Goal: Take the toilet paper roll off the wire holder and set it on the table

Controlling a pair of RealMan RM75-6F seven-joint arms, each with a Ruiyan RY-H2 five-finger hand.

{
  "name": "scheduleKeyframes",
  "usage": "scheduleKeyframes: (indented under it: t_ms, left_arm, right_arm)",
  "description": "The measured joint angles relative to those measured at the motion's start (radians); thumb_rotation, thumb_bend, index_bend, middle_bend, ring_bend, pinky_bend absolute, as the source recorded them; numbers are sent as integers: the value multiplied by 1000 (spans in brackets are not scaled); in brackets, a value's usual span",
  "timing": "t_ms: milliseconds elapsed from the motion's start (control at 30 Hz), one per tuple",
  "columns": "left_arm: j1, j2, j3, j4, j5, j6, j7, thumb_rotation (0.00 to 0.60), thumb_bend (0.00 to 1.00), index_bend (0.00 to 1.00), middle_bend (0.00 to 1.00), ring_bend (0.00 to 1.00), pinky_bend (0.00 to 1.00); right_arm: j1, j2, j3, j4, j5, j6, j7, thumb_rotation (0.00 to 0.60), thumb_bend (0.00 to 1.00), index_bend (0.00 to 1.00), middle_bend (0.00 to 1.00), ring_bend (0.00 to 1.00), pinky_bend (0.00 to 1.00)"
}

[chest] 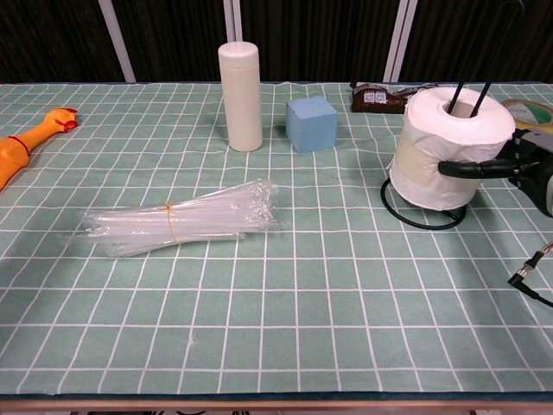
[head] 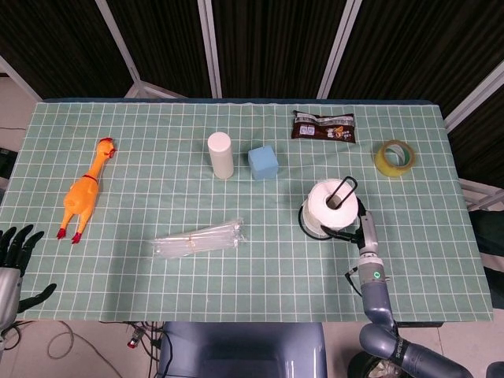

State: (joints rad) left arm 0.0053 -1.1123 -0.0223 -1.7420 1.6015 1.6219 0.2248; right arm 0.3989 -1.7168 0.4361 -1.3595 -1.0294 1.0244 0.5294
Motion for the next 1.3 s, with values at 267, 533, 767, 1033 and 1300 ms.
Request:
scheduleKeyframes:
  t_ms: [267,533,767,1033,1300]
  left_arm:
    - [1,0,2,-2,3,0,3,600,45,141,44,0,0]
    - [-1,-6,6,-4,8,-4,17,600,45,141,45,0,0]
    - [-4,-12,7,-4,8,-11,28,600,45,141,44,0,0]
    - [-4,-15,8,-4,11,-11,33,600,45,141,44,0,0]
    - [-3,-14,8,-4,11,-10,31,600,45,141,44,0,0]
  right_arm:
    - [6,144,33,-141,9,-40,-46,600,0,377,320,67,0]
    - [26,437,113,-336,147,-169,-122,600,0,377,320,67,0]
    - [58,695,198,-462,314,-293,-149,600,0,378,320,67,0]
    - [107,894,255,-541,417,-360,-156,600,0,378,320,67,0]
    - [28,978,266,-574,348,-331,-77,600,0,377,320,67,0]
